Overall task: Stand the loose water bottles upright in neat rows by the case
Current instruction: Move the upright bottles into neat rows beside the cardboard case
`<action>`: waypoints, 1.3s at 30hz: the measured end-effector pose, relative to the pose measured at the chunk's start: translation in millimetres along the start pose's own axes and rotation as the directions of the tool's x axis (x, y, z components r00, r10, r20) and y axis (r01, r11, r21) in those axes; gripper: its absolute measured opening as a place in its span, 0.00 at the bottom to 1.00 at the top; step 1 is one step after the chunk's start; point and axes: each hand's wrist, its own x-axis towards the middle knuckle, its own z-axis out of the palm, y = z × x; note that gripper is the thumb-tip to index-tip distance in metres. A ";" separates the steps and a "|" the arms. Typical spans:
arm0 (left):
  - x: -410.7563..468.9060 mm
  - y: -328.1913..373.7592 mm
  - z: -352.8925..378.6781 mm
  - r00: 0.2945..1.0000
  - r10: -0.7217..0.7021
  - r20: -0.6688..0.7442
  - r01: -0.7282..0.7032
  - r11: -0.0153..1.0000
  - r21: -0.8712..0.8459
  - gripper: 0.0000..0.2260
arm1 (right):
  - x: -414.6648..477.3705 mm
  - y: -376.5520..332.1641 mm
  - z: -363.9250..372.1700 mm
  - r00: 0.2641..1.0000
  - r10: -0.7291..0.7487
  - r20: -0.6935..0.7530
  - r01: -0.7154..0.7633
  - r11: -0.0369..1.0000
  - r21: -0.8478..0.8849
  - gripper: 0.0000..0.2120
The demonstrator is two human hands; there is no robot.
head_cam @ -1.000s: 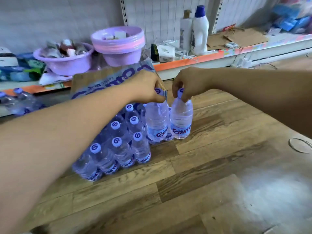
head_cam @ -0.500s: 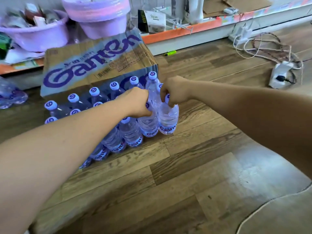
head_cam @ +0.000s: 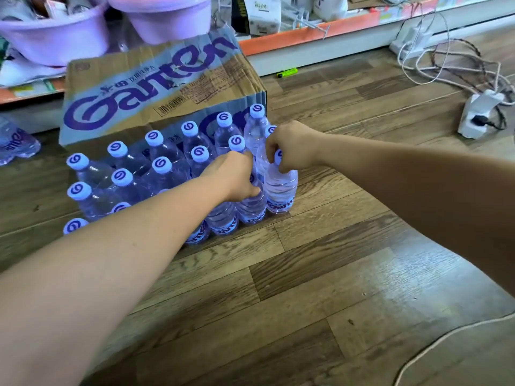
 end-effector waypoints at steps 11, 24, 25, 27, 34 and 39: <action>-0.5 0.9 2.1 0.998 -0.038 -0.042 0.040 0.998 0.041 0.16 | 6.3 8.9 24.9 0.998 0.035 -0.057 -0.030 0.996 0.086 0.13; -3.8 -22.7 -22.2 0.993 0.081 -0.083 -0.071 0.991 0.115 0.23 | 8.8 -27.2 3.1 0.986 0.019 -0.168 -0.052 0.979 -0.195 0.16; -6.2 -33.7 -32.1 0.990 0.093 -0.105 -0.079 0.988 0.129 0.22 | 13.8 -36.5 -2.8 0.979 0.009 -0.204 -0.041 0.987 -0.154 0.17; -12.2 -65.6 -50.9 0.985 0.070 -0.160 -0.053 0.992 0.112 0.20 | 28.8 -59.6 -12.3 0.975 -0.023 -0.222 0.001 0.995 -0.097 0.18; -45.4 -242.1 -65.7 0.931 -0.230 -0.283 0.185 0.967 -0.176 0.22 | 101.7 -163.6 -33.8 0.971 -0.196 -0.140 0.179 0.976 -0.127 0.21; -78.5 -352.5 -65.0 0.857 -0.380 -0.348 0.293 0.915 -0.278 0.26 | 166.1 -240.2 -40.5 0.963 -0.255 -0.087 0.241 0.959 -0.149 0.22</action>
